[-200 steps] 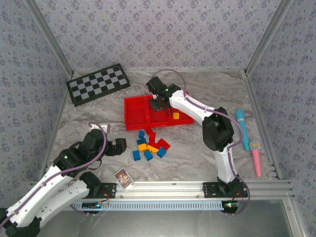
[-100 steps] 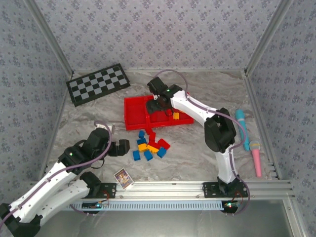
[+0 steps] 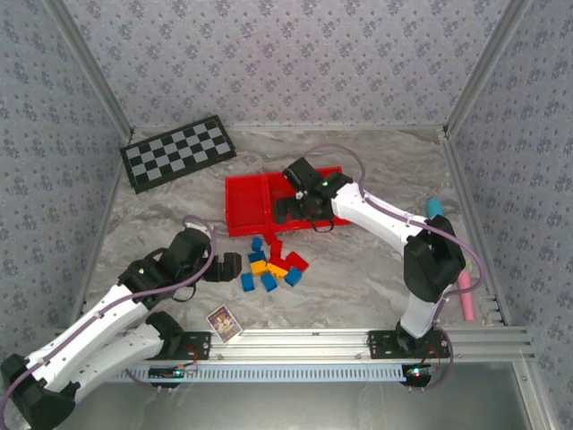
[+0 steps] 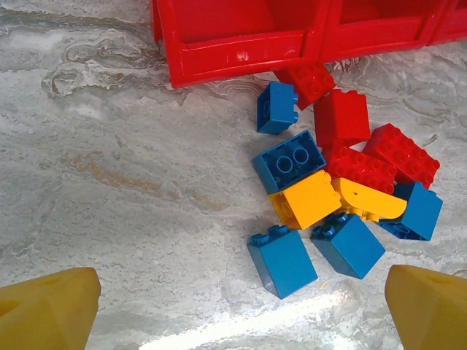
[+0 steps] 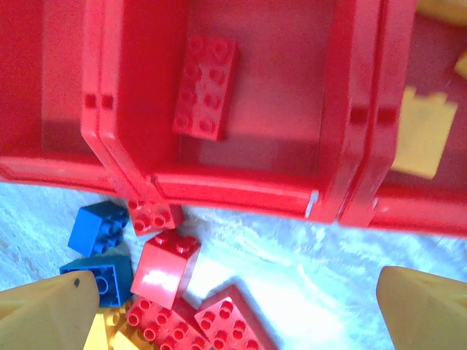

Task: Sort the legos into containers by color
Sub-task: Pick up the lego from the center of the table.

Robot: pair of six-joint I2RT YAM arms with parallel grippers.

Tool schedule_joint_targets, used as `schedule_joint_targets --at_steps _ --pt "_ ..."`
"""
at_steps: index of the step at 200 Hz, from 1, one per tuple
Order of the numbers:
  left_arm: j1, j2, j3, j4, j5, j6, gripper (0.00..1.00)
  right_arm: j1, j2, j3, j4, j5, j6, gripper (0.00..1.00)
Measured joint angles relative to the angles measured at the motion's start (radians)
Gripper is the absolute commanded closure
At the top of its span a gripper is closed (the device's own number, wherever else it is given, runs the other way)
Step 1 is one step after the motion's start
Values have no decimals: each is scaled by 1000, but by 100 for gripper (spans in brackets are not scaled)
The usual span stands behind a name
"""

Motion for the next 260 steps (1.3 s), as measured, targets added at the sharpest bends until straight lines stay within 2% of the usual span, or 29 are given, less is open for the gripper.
schedule_joint_targets --at_steps 56,82,131,181,221,260 --pt "0 0 0 4 0 11 0 105 66 -24 27 -7 153 11" --pt "0 -7 0 4 0 14 0 155 136 1 31 -8 183 24" --pt "0 -35 0 5 0 14 0 177 201 37 26 2 192 39" --pt "0 -35 -2 8 0 14 0 179 217 63 7 20 192 43" --pt "0 -35 -6 17 0 14 0 179 261 100 -6 26 192 36" --pt "0 -35 -6 21 0 14 0 182 291 109 -20 28 192 40"
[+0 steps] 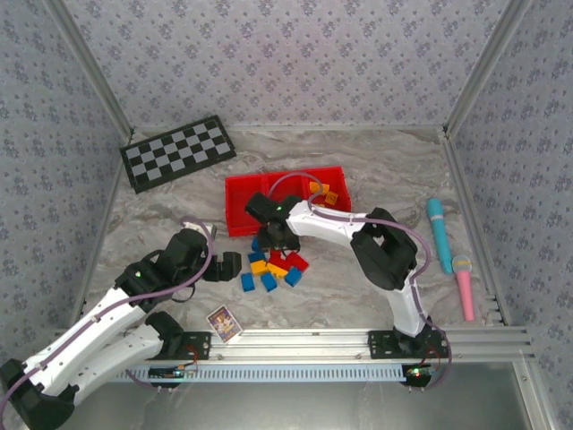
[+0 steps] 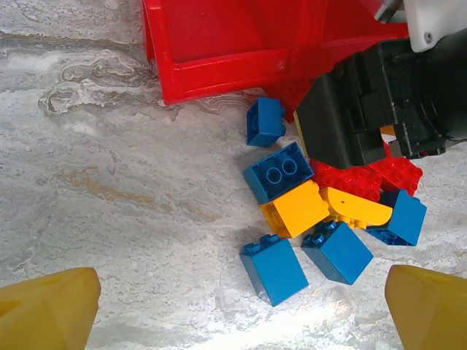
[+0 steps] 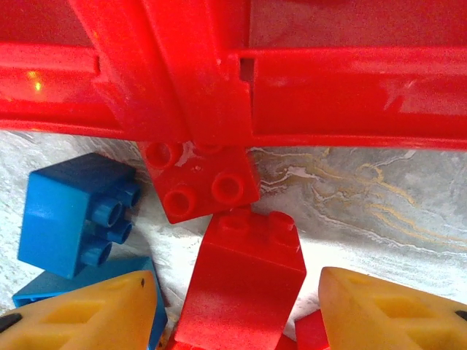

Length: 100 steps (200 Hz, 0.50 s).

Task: Sort the legos into containers by color
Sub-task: Pick up the lego from the center of the table.

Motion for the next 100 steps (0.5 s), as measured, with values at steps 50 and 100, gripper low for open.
schedule_joint_targets --at_steps 50,100 --pt "0 0 0 2 0 0 0 1 9 0 -14 0 -2 55" --pt "0 0 0 2 0 0 0 1 12 5 -19 -1 -20 67"
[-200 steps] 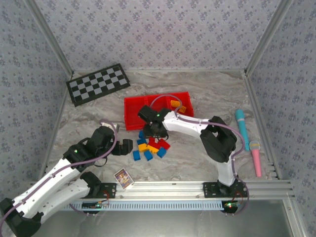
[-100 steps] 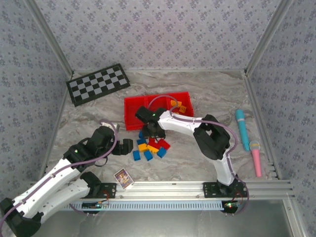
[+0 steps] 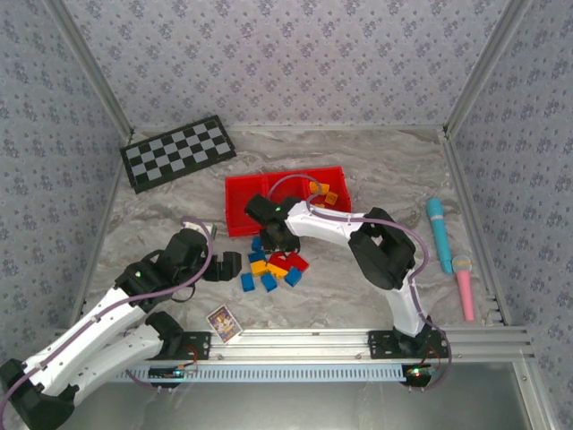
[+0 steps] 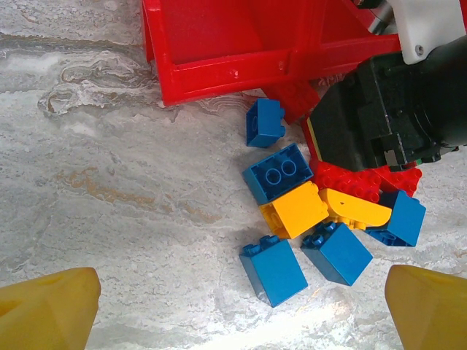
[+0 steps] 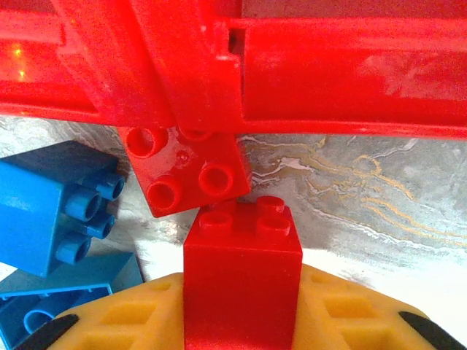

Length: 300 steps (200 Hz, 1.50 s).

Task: Sort the legos into containers by color
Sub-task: Pick up the lego from the center of the table, then place the lego in the container.

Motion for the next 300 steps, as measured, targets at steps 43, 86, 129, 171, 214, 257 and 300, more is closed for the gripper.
schedule_joint_targets --at_steps 43,86,129,171,214,257,300 --pt "0 0 0 0 0 0 0 0 1 3 -3 4 -7 72" --pt "0 2 0 1 0 0 0 0 -7 23 -50 11 -45 74" --pt "0 3 0 3 0 0 0 -3 -90 62 -98 11 -85 73" --pt "0 3 0 3 0 0 0 -37 -148 128 -105 33 -143 73" --pt "0 3 0 3 0 0 0 -98 -139 144 -104 72 -196 73" --pt "0 3 0 3 0 0 0 -151 -84 173 -97 106 -256 73" --pt "0 2 0 3 0 0 0 -186 -8 232 -92 110 -297 68"
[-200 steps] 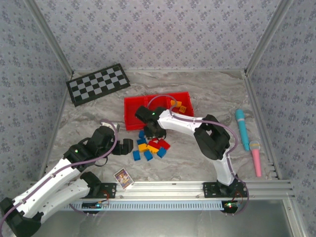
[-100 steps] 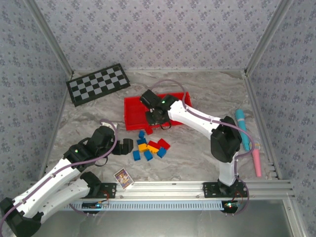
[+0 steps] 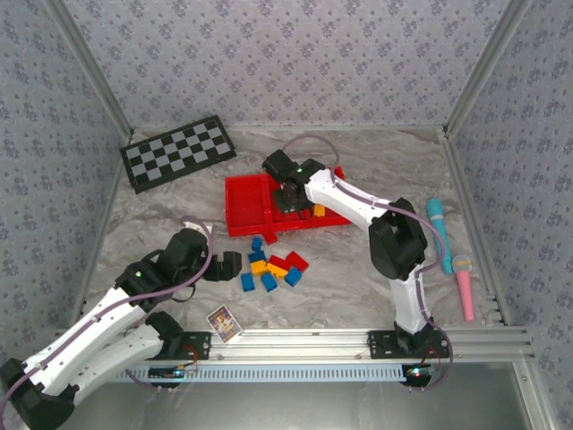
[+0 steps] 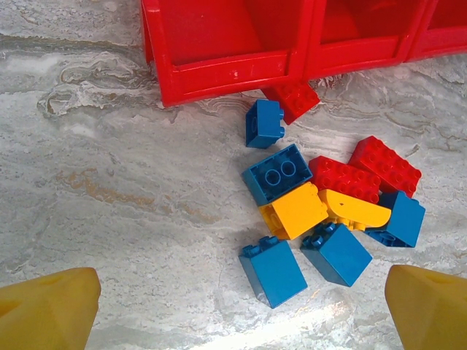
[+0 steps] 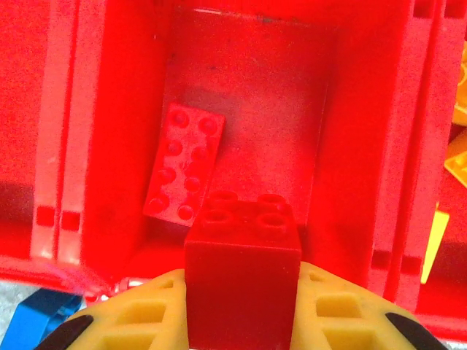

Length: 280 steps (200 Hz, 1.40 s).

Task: Sort the legos into containers by color
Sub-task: Place the lego in the container, then rotate the lego at the center of the table.

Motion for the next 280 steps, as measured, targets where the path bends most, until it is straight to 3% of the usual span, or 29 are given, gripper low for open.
schedule_joint_targets --at_steps 70,97,132,206,280 --pt "0 0 0 0 0 0 0 -2 27 30 3 28 -18 32" --pt "-3 0 0 0 1 0 0 5 26 30 -3 40 -25 23" --pt "-3 2 -1 1 0 0 0 32 -22 -23 -14 40 -30 20" --pt "-3 22 -10 2 0 0 0 65 -304 -322 9 -10 -45 23" --pt "-3 23 -11 2 1 0 0 133 -294 -408 26 -39 -43 26"
